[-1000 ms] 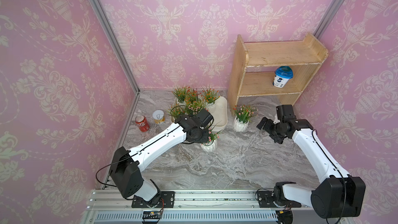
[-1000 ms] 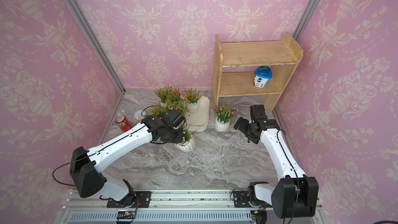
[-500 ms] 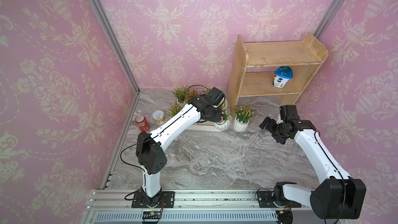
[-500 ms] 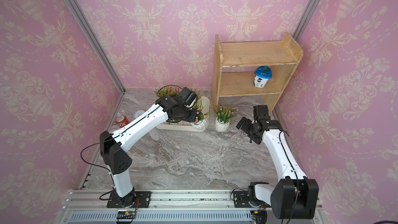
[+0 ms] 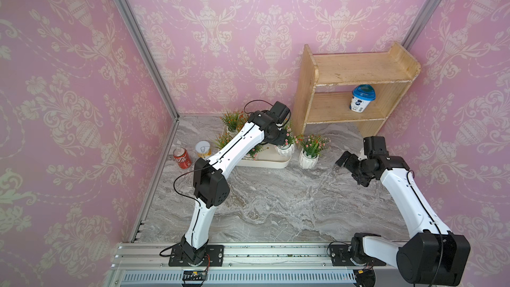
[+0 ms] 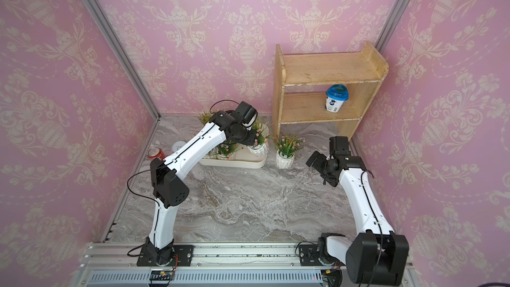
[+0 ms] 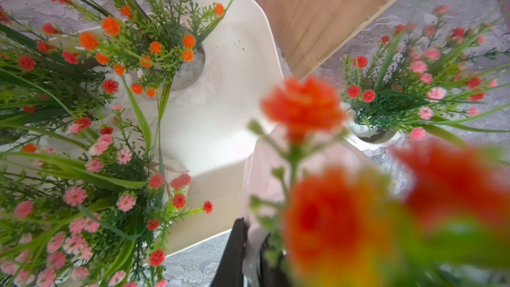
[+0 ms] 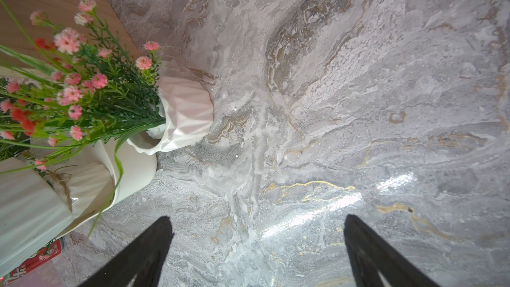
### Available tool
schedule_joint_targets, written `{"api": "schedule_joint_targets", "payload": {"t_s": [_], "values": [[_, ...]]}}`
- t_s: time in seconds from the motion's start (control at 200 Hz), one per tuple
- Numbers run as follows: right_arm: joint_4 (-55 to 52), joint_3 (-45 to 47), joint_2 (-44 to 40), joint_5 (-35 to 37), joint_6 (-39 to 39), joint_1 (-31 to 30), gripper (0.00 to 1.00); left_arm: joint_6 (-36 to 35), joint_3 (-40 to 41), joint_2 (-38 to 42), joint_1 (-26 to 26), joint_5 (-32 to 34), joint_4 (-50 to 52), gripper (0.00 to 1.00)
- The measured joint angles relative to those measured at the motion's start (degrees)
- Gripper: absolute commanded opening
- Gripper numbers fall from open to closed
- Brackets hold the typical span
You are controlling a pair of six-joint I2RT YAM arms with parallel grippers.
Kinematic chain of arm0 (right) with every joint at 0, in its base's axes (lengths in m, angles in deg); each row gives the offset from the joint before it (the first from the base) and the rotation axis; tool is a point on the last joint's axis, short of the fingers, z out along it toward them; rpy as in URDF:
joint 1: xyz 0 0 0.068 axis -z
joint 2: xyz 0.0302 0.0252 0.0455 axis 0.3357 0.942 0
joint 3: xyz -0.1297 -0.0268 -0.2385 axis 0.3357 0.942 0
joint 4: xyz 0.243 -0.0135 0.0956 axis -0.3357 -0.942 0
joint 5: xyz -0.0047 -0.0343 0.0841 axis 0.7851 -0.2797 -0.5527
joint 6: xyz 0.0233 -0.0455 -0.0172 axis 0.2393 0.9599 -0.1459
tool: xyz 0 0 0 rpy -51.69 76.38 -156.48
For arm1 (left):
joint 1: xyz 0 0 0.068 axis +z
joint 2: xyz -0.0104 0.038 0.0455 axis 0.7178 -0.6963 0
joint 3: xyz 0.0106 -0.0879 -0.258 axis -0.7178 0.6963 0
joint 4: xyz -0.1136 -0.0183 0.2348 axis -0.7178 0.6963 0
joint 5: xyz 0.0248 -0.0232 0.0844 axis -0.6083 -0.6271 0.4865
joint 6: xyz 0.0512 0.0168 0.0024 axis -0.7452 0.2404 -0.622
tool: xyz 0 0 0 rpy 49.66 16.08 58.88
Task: Put the potted gypsophila into the storage box
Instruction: Place the baby's breath potted plant at the storage box.
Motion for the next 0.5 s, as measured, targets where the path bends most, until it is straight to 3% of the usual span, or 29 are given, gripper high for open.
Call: {"api": "schedule_joint_targets", "payload": {"t_s": [0.5], "values": [[-0.2,0.9,-0.1,-0.4,0.0,0.5,1.0,-0.6,2.3,-3.6,2.3,0.1,1.3,0.0]]}}
